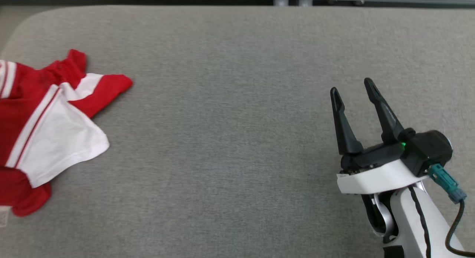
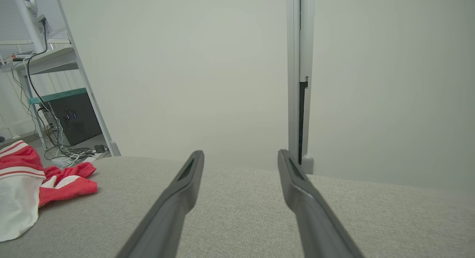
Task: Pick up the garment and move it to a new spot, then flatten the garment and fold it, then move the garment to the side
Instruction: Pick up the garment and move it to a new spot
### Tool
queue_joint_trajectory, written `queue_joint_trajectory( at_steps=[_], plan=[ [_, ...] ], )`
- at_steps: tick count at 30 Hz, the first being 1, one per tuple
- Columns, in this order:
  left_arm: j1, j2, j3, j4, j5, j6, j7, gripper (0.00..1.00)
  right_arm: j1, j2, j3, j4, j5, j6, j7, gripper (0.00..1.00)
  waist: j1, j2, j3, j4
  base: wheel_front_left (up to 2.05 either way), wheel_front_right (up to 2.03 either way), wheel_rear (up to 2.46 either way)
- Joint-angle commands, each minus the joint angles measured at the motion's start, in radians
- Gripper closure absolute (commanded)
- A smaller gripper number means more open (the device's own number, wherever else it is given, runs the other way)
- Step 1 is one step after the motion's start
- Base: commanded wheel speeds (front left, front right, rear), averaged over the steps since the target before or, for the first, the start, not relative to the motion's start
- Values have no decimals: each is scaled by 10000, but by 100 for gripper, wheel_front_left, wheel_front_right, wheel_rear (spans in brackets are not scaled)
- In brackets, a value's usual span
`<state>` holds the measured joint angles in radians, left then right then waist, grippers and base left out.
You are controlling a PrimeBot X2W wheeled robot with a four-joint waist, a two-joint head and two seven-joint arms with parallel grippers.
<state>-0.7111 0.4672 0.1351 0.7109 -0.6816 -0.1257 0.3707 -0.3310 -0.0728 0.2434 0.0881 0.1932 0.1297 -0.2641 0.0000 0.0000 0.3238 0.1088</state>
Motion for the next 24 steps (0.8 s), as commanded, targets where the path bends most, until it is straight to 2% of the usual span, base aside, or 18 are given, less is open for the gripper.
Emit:
queue_joint_trajectory(
  at_steps=[1,8,11,12,13,14,15,24],
  plan=[
    [-333,251,-70,366,-127,-44,84,0,-225,-46,29,-83,65,20,-6,0,0,0,538,-547,0,0,0],
    [-669,966,-699,1626,-314,-53,742,0,-424,25,-47,-211,80,19,-7,0,0,0,889,-1060,0,0,0],
    [-734,1052,-945,2071,-500,-55,1006,0,-319,34,-126,-203,81,19,-7,0,0,0,897,-1167,0,0,0],
    [-709,1081,-1088,2134,-577,-56,1163,10,-289,44,-126,-184,77,19,-7,0,0,0,882,-1191,0,0,0],
    [-680,1104,-1189,2158,-677,-56,1272,51,-266,50,-125,-167,73,19,-7,0,0,0,863,-1206,0,0,0],
    [-656,1171,-1281,2152,-768,-57,1302,63,-262,54,-125,-151,63,19,-7,0,0,0,843,-1215,0,0,0],
    [-636,1262,-1365,2109,-801,-57,1182,100,-268,60,-143,-145,52,19,-6,0,0,0,824,-1216,0,0,0],
    [-669,1666,-2285,1671,-1105,-58,132,100,-133,118,-123,46,58,19,-7,0,0,0,247,-1045,0,0,0]
  ],
)
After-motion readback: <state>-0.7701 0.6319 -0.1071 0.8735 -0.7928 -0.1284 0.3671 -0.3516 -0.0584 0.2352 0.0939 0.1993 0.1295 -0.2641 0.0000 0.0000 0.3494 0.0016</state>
